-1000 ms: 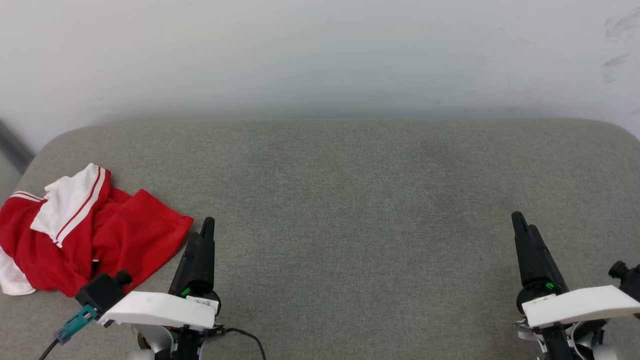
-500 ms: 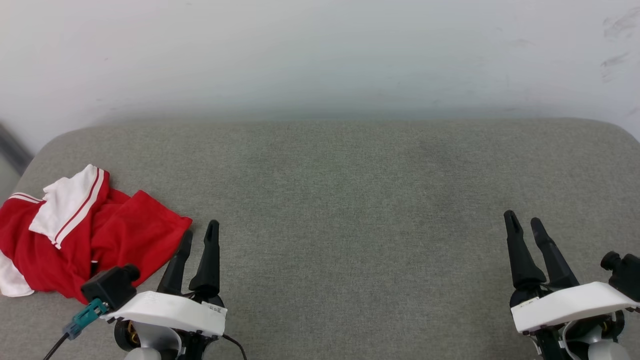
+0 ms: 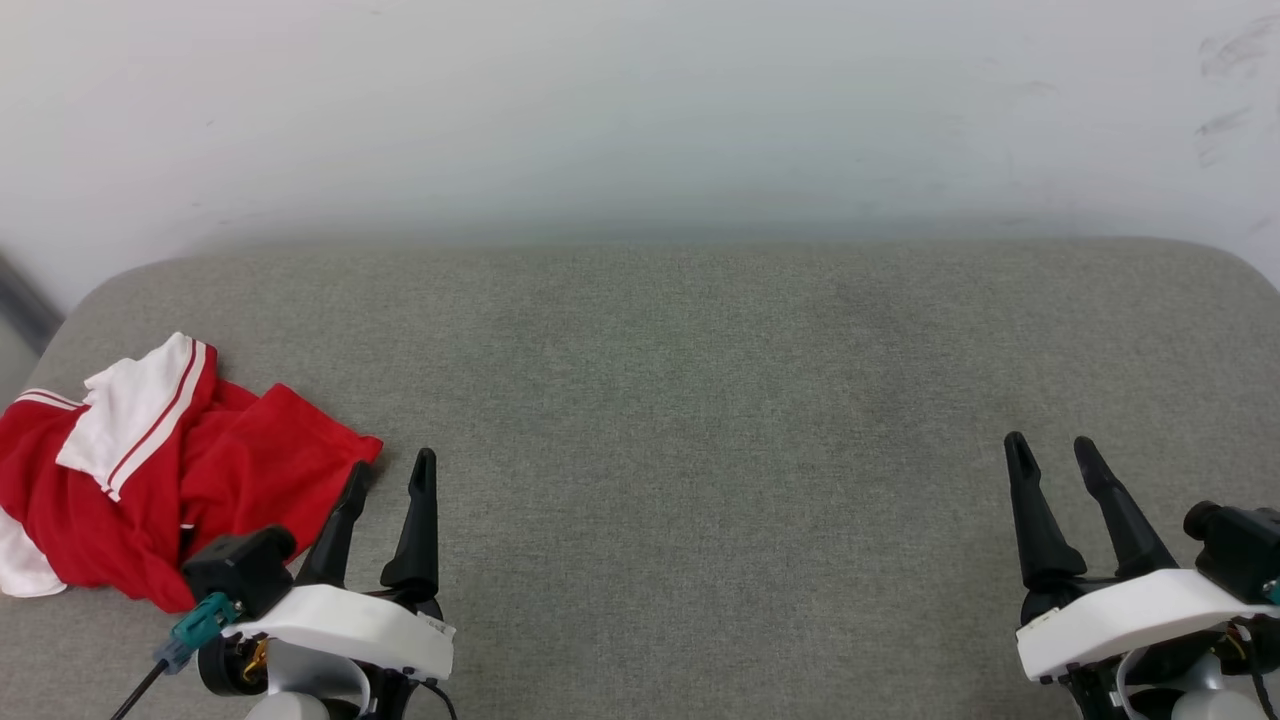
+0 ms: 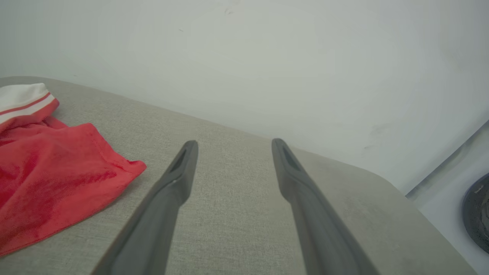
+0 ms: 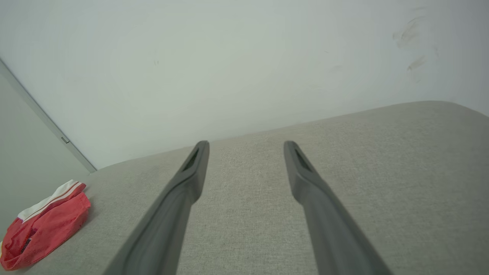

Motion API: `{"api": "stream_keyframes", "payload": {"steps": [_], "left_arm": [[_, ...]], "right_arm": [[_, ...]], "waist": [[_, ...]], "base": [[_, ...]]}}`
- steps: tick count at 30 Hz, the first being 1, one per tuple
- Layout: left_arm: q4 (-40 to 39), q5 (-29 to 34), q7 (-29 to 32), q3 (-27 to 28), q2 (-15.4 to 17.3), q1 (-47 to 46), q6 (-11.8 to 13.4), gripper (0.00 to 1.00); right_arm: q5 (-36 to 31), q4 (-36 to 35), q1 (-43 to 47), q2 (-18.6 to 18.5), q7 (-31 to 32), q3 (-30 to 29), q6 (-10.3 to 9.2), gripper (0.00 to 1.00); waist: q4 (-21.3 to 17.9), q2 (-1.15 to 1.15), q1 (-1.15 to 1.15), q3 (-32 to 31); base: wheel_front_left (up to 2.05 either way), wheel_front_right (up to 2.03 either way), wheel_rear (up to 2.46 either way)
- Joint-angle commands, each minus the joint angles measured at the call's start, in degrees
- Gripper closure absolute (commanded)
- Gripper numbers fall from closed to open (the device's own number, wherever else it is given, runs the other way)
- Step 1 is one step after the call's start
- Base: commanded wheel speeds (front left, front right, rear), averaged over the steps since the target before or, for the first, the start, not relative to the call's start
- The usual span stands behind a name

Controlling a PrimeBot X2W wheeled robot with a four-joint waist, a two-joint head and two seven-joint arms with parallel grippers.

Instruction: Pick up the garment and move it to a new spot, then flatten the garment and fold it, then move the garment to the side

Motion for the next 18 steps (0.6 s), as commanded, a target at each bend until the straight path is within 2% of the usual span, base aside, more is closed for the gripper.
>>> {"api": "stream_keyframes", "payload": {"steps": [1,18], "left_arm": [[0.04,1.92,-0.69,-0.13,0.39,-0.96,0.24,0.00],[2.53,10.59,-2.90,-0.72,1.00,-1.11,0.81,0.00]], "right_arm": [[-2.41,-1.00,0.28,0.21,0.20,-0.20,0.02,0.00],[-12.96,-2.96,1.41,0.31,0.34,0.06,0.01,0.00]], "waist": [[-0.04,0.00,0.00,-0.04],[-0.11,0.00,0.00,-0.17]], "base": [[0.00,0.00,0.00],[0.00,0.00,0.00]]}}
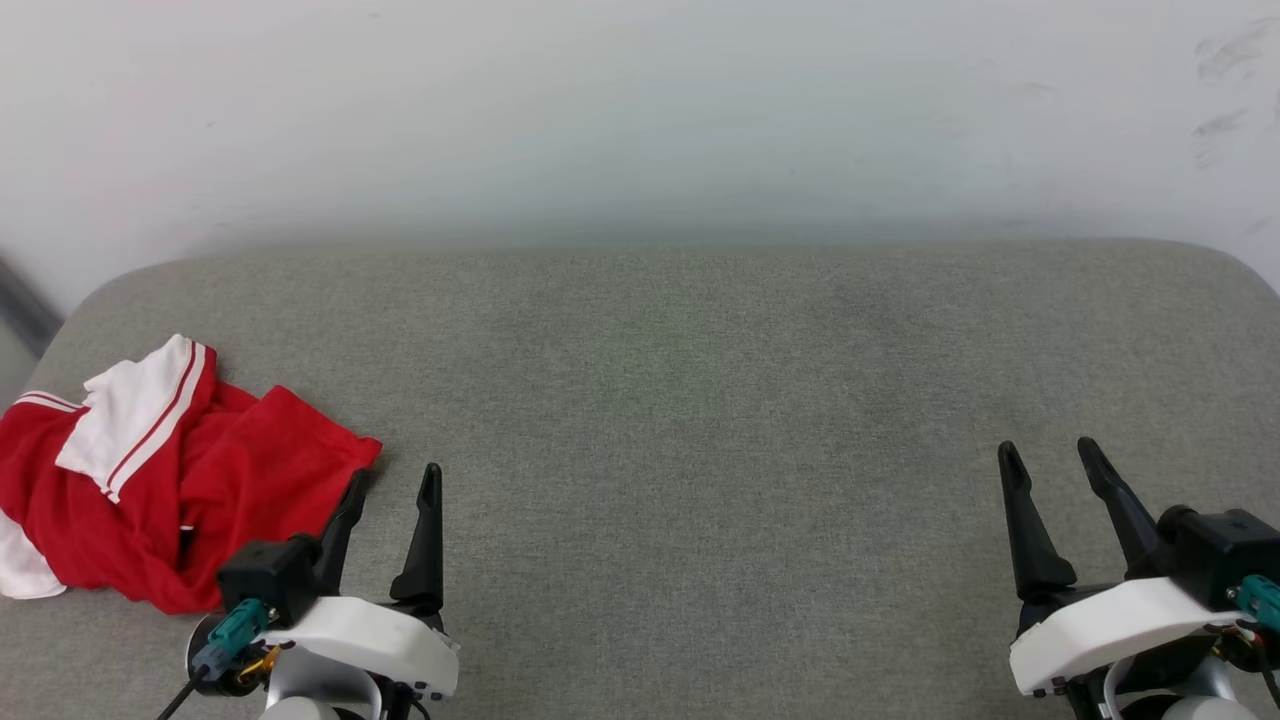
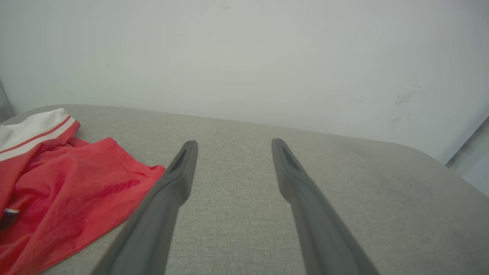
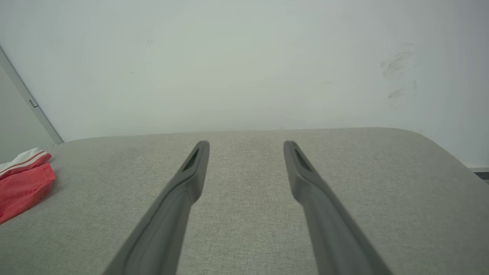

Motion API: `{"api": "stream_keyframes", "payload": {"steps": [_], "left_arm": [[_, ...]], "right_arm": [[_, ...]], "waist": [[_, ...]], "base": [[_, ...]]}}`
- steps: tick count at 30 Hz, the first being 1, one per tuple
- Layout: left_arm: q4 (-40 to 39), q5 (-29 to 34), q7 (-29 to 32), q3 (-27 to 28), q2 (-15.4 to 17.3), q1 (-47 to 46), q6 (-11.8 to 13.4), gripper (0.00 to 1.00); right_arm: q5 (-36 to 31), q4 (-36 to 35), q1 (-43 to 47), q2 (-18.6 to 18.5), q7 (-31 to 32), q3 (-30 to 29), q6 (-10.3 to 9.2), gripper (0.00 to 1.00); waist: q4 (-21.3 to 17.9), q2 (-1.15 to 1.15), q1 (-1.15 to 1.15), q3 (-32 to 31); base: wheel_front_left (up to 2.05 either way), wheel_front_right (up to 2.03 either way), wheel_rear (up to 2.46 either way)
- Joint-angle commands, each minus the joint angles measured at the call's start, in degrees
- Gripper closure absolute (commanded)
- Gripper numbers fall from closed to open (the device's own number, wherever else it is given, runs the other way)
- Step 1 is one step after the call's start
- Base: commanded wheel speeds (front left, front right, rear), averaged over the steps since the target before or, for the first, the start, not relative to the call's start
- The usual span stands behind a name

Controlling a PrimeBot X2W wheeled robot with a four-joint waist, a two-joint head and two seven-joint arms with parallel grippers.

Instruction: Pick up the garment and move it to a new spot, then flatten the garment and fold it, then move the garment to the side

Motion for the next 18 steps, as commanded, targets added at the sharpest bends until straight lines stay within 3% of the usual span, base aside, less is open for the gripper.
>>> {"api": "stream_keyframes", "payload": {"steps": [1,18], "left_arm": [[-0.10,1.24,-0.59,-0.13,0.28,-0.86,0.09,0.00],[1.14,7.59,-2.60,-0.21,-0.28,-0.91,0.17,0.00]], "right_arm": [[-1.47,-0.86,0.32,0.19,-0.11,0.06,0.00,0.00],[-7.00,-1.97,1.28,0.23,0.22,-0.29,-0.01,0.00]], "waist": [[-0.02,0.00,0.00,0.01],[-0.16,0.00,0.00,-0.19]], "base": [[0.00,0.00,0.00],[0.00,0.00,0.00]]}}
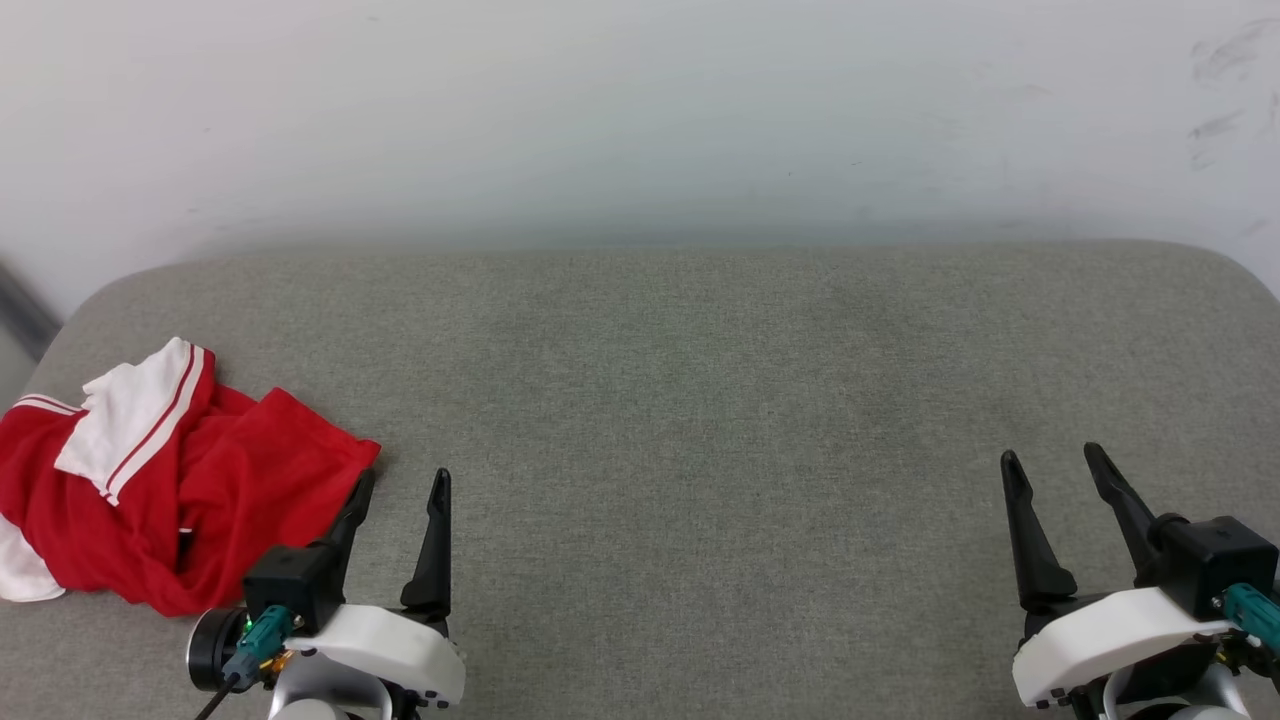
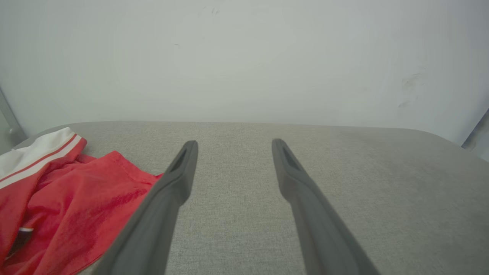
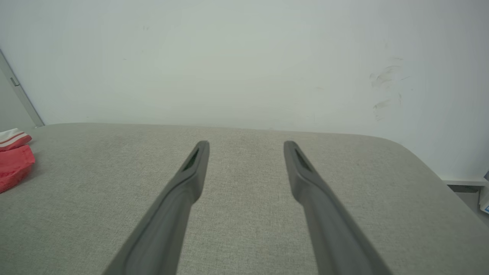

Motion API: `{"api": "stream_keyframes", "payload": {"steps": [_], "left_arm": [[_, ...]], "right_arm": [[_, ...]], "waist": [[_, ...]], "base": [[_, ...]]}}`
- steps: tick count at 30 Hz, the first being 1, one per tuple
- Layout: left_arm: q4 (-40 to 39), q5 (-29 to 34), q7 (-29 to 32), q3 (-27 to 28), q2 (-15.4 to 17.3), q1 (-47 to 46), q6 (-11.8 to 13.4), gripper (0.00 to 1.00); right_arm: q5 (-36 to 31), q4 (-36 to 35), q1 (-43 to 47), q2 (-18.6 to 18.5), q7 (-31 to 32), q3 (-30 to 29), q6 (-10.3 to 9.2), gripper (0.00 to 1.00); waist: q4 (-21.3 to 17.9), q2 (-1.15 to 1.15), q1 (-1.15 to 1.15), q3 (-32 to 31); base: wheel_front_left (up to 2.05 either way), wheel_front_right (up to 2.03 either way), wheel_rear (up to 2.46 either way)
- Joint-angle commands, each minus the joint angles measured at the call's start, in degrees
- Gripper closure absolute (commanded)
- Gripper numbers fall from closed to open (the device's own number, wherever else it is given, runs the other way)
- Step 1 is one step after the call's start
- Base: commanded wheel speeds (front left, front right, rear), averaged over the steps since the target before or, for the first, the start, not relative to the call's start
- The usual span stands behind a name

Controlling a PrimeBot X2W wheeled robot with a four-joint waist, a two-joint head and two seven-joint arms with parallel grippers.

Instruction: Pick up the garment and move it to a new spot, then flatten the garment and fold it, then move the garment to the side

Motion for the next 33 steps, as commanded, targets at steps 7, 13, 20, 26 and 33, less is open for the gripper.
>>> {"api": "stream_keyframes", "payload": {"steps": [7,13,20,26,33], "left_arm": [[0.38,3.20,-1.18,-0.03,-0.42,-0.90,-0.02,0.00],[0.59,5.13,-1.85,-0.15,-0.58,-0.79,-0.27,0.00],[0.88,6.58,-2.40,-0.05,-0.83,-0.73,-0.45,0.00],[1.13,6.10,-2.28,0.13,-0.76,-1.08,-0.70,0.00],[1.54,5.35,-2.28,0.62,-1.11,-1.87,-0.86,0.00]], "right_arm": [[-1.98,-0.37,0.34,0.23,-0.88,-0.39,-0.01,0.00],[-3.56,-0.25,0.15,0.24,-1.44,-0.41,-0.01,0.00],[-5.02,-0.24,0.11,0.25,-1.96,-0.62,-0.01,0.00],[-4.38,-0.04,-0.11,0.25,-2.09,-1.02,-0.01,0.00],[-4.30,-1.13,-0.28,0.25,-1.97,-0.28,-0.01,0.00]], "waist": [[0.09,0.00,0.00,-0.13],[0.14,0.00,0.00,-0.16],[0.60,0.00,0.00,-0.18],[1.65,0.00,0.00,0.02],[5.58,0.00,0.00,0.23]], "base": [[0.00,0.00,0.00],[0.00,0.00,0.00],[0.00,0.00,0.00],[0.00,0.00,0.00],[0.00,0.00,0.00]]}}
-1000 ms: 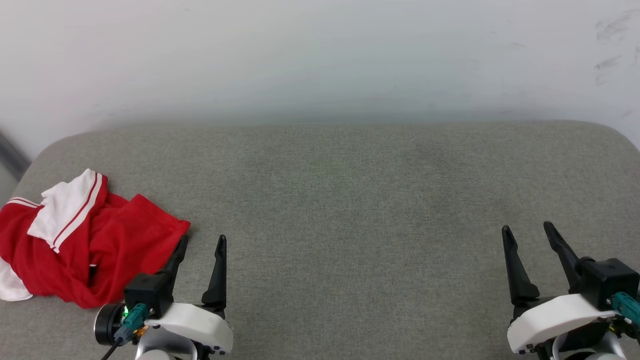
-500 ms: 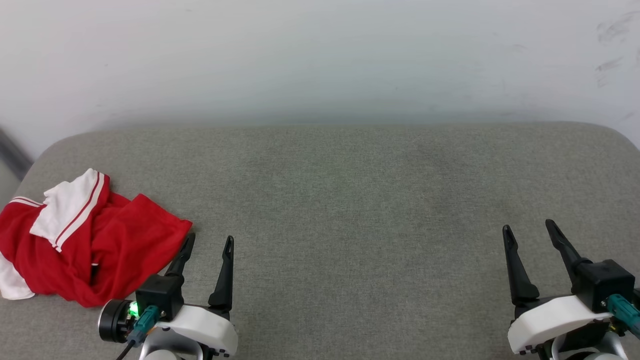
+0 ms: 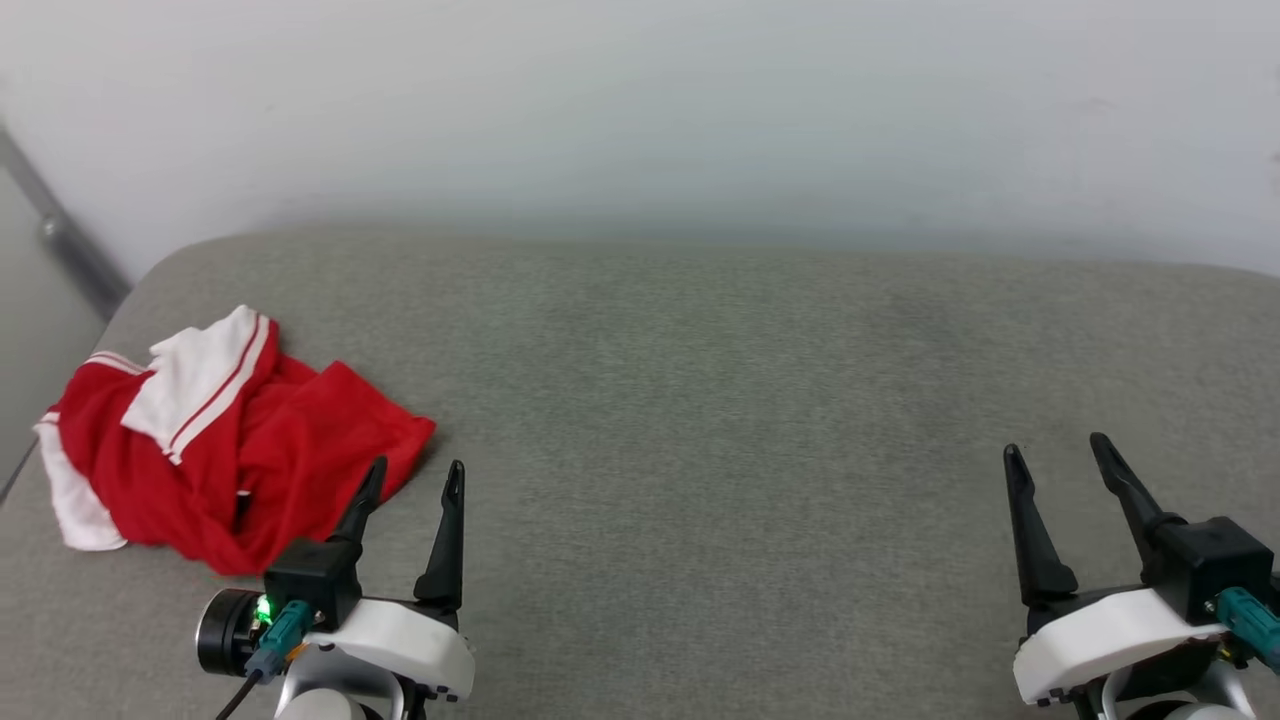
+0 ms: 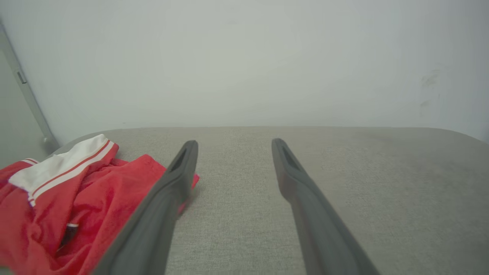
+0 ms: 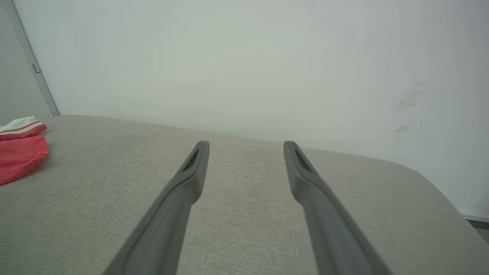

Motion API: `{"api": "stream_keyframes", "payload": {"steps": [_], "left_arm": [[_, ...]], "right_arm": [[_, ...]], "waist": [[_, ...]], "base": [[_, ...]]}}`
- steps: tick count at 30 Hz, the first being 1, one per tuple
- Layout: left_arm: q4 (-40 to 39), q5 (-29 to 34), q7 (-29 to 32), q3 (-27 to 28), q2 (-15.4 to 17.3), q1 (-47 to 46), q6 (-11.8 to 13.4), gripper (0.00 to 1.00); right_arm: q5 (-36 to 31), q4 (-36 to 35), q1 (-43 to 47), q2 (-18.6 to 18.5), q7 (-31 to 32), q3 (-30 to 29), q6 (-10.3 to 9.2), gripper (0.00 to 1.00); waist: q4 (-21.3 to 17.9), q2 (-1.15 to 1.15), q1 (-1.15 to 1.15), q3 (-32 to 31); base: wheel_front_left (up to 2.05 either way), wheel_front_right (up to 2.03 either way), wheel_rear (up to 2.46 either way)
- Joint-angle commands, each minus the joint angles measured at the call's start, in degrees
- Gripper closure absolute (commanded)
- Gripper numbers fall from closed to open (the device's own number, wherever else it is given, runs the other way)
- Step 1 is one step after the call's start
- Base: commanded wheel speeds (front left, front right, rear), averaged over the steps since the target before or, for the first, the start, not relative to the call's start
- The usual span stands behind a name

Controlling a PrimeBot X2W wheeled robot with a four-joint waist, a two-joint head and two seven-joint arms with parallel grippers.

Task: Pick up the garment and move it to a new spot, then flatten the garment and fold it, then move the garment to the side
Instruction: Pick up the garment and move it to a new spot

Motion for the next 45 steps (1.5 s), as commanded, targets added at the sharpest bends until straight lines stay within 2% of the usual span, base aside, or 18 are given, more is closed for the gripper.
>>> {"api": "stream_keyframes", "payload": {"steps": [1,13,23,30,37,45], "left_arm": [[0.20,-0.27,-0.16,0.06,-0.03,-0.74,-0.20,0.00],[0.93,-0.44,-0.15,2.16,0.47,-1.45,0.47,0.00],[0.55,-0.78,-0.15,4.21,0.71,-0.07,0.65,0.00],[0.20,-0.79,-0.15,4.76,0.67,-0.55,0.41,0.00],[0.37,-0.49,-0.15,4.89,0.40,-1.92,0.32,0.00],[2.30,-1.48,0.42,4.40,1.83,-11.60,-0.30,0.00]], "right_arm": [[0.19,-0.53,-0.39,0.24,-0.21,0.39,-0.02,0.00],[1.68,-1.59,-1.35,0.20,0.08,3.43,-0.02,0.00],[2.30,-1.11,-2.25,0.18,-0.87,5.89,-0.02,0.00],[1.77,-1.18,-2.90,0.17,-0.51,6.28,-0.02,0.00],[1.41,-1.64,-3.21,0.17,-0.01,6.41,-0.02,0.00],[0.31,-3.63,-6.06,0.17,1.93,7.34,-0.02,0.00]], "waist": [[2.27,0.00,0.00,0.10],[14.75,0.00,0.00,0.60],[22.41,0.00,0.00,0.69],[24.77,0.00,0.00,1.19],[25.54,0.00,0.00,1.93],[22.07,0.00,0.00,6.66]], "base": [[0.00,0.00,0.00],[0.00,0.00,0.00],[0.00,0.00,0.00],[0.00,0.00,0.00],[0.00,0.00,0.00],[0.00,0.00,0.00]]}}
